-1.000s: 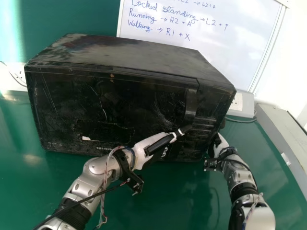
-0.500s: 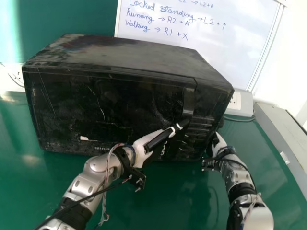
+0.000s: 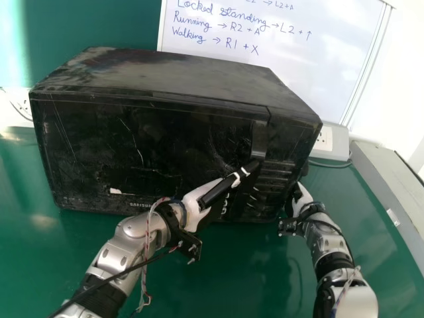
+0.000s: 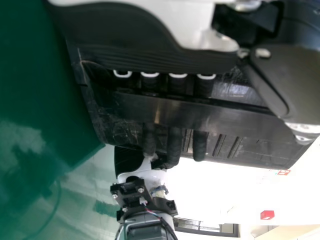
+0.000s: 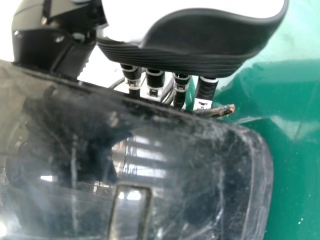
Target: Open the door of oven
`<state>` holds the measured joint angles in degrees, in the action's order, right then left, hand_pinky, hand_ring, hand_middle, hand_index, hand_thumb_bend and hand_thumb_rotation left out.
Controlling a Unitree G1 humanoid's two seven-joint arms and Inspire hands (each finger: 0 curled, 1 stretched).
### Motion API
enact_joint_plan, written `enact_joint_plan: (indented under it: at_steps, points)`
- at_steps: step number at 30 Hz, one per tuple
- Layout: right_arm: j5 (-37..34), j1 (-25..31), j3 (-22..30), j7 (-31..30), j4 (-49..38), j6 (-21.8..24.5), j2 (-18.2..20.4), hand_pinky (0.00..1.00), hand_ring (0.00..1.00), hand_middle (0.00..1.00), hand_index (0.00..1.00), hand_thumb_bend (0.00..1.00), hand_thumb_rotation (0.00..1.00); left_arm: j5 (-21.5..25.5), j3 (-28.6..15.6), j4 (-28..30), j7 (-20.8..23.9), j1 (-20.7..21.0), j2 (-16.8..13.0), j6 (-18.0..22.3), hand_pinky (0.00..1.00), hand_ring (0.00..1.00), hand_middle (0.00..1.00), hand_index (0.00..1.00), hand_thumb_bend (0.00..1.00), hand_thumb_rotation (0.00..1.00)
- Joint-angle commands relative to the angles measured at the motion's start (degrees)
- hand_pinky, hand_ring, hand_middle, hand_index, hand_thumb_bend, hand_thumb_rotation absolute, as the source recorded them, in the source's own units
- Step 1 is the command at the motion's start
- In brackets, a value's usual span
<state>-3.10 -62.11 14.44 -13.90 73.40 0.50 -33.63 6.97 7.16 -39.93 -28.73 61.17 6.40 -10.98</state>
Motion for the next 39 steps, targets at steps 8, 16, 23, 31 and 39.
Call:
enact_joint_plan:
  at_steps: [8,16,23,31,39]
  points:
    - [0.5,2.01,-0.51,-0.22,1.93,1.87,2.56,0.57,0.62,0.76,0.93,0.67,0.78,1.73,-0.93,3.05,0.67,-2.76,2.46,-0.24,0.19,0.39,0.46,0.53,0.5,0.0]
    - [0.44,1.91,-0.34,-0.6,1.9,1.93,2.42,0.57,0.63,0.75,0.86,0.67,0.76,3.45,-0.78,7.92,-1.21,-4.5,1.92,-3.13,0.17,0.41,0.45,0.53,0.5,0.0]
    - [0.84,2.04,-0.71,-0.31,1.86,1.56,2.43,0.54,0.61,0.74,0.91,0.67,0.78,3.75,-0.09,13.14,-2.76,-6.49,1.3,-5.87,0.14,0.41,0.47,0.51,0.5,0.0]
    - [0.56,2.03,-0.42,0.45,1.86,1.45,2.65,0.55,0.61,0.72,0.82,0.66,0.75,3.91,0.4,18.12,-4.07,-8.4,0.74,-8.39,0.08,0.39,0.48,0.5,0.5,0.0]
    - [0.2,2.02,0.04,0.28,2.04,1.53,2.7,0.58,0.63,0.73,0.79,0.67,0.74,3.84,0.82,22.92,-3.93,-10.55,0.17,-10.58,0.08,0.41,0.49,0.49,0.5,0.0]
